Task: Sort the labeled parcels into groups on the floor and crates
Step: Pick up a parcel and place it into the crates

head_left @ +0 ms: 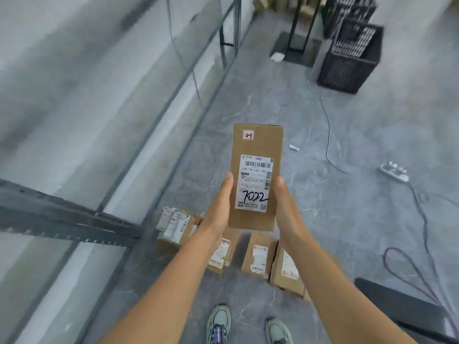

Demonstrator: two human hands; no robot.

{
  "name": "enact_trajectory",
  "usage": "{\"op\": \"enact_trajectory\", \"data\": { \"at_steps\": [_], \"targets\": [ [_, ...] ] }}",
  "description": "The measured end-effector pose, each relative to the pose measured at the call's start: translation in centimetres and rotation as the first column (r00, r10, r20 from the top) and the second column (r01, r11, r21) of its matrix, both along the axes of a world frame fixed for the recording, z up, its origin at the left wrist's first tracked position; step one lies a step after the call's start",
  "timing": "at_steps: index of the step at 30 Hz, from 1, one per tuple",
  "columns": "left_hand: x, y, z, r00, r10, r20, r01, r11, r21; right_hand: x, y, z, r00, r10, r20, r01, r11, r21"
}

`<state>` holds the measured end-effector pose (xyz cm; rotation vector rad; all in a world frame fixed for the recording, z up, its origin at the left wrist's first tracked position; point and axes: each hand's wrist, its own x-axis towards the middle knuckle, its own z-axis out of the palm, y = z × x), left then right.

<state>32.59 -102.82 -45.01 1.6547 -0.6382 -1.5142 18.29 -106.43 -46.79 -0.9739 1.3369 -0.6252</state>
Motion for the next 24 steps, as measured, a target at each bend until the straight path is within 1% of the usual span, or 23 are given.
{"op": "enact_trajectory", "data": {
  "at_steps": [3, 6, 11, 15, 19, 22, 24],
  "targets": [
    [0.6, 1.2, 7.8, 0.992, 0.115, 0.048, -0.11, 0.99, -0.085, 0.9, -0.3, 7.6, 0.996, 0.068, 0.055, -0.061, 0.992, -0.114],
    [0.9, 3.6, 14.0, 0.978, 0.187, 0.088, -0.17, 0.97, -0.171, 1.7, 0.5, 14.2, 0.984, 0.162, 0.072, -0.146, 0.971, -0.188],
    [0.9, 9.1, 22.3, 0.934, 0.338, 0.118, -0.289, 0.907, -0.307, 3.2, 3.4, 22.1, 0.935, 0.343, 0.094, -0.301, 0.903, -0.307],
    [0.8, 14.7, 27.2, 0.877, 0.462, 0.134, -0.386, 0.841, -0.379, 4.9, 7.4, 26.2, 0.874, 0.476, 0.099, -0.411, 0.832, -0.372],
    [1.7, 21.8, 31.0, 0.788, 0.592, 0.17, -0.478, 0.761, -0.438, 7.4, 13.0, 29.9, 0.792, 0.601, 0.107, -0.508, 0.747, -0.429],
    [2.8, 28.1, 32.7, 0.729, 0.668, 0.148, -0.551, 0.702, -0.451, 9.8, 18.2, 32.3, 0.719, 0.686, 0.107, -0.579, 0.677, -0.454],
    [3.4, 32.8, 33.7, 0.669, 0.73, 0.142, -0.602, 0.644, -0.472, 11.6, 22.1, 33.4, 0.654, 0.747, 0.119, -0.631, 0.626, -0.458]
  ]
}}
